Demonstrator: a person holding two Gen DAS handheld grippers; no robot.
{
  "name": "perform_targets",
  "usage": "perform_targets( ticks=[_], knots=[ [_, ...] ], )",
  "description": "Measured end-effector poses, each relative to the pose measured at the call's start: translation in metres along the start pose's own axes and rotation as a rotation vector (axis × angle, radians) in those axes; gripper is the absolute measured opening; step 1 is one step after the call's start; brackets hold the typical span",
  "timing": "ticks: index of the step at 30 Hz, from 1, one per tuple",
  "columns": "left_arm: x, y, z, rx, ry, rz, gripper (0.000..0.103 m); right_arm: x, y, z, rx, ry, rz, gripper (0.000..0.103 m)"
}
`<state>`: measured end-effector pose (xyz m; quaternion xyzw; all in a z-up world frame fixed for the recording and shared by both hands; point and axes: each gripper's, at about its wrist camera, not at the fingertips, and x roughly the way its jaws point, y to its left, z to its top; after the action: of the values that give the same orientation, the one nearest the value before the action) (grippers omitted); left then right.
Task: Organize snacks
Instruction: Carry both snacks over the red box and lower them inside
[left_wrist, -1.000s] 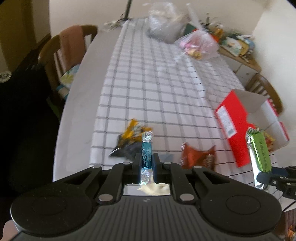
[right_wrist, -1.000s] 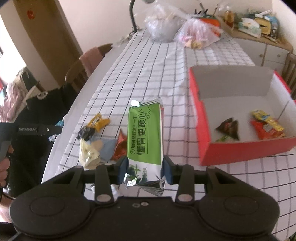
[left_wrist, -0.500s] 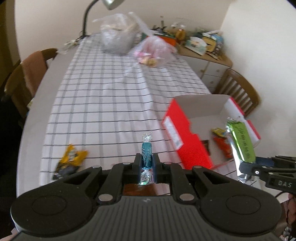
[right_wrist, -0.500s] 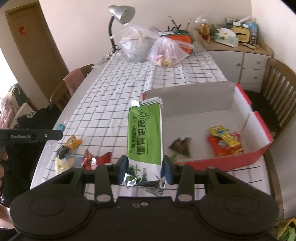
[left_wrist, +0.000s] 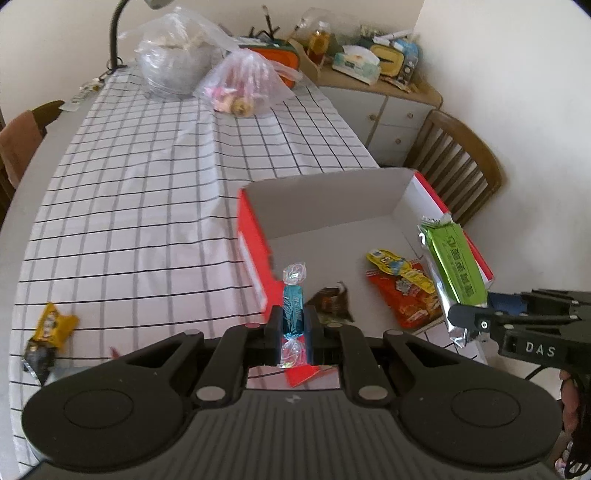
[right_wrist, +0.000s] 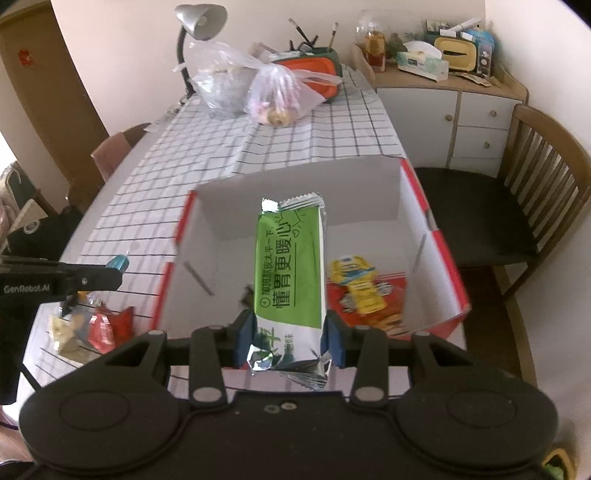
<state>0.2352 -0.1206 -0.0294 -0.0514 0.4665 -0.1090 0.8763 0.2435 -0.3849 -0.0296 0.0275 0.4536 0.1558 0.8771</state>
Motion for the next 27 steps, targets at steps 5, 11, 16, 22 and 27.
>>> perform_targets(
  ticks=[5,11,16,22,27],
  knots=[
    [0.028,-0.026,0.009,0.000,0.039,0.018,0.011,0.021,-0.028,0.011,-0.003,0.036,-0.005,0.039],
    [0.062,-0.046,0.024,-0.018,0.090,0.051,0.011,0.044,-0.046,0.024,0.000,0.066,-0.003,0.039],
    [0.090,-0.055,0.039,-0.024,0.131,0.078,0.011,0.062,-0.058,0.034,0.017,0.102,0.014,0.039],
    [0.123,-0.056,0.059,-0.057,0.190,0.115,0.011,0.084,-0.062,0.050,0.013,0.125,0.009,0.039],
    [0.144,-0.060,0.067,-0.058,0.233,0.150,0.011,0.100,-0.065,0.054,0.002,0.157,0.002,0.039]
  ],
)
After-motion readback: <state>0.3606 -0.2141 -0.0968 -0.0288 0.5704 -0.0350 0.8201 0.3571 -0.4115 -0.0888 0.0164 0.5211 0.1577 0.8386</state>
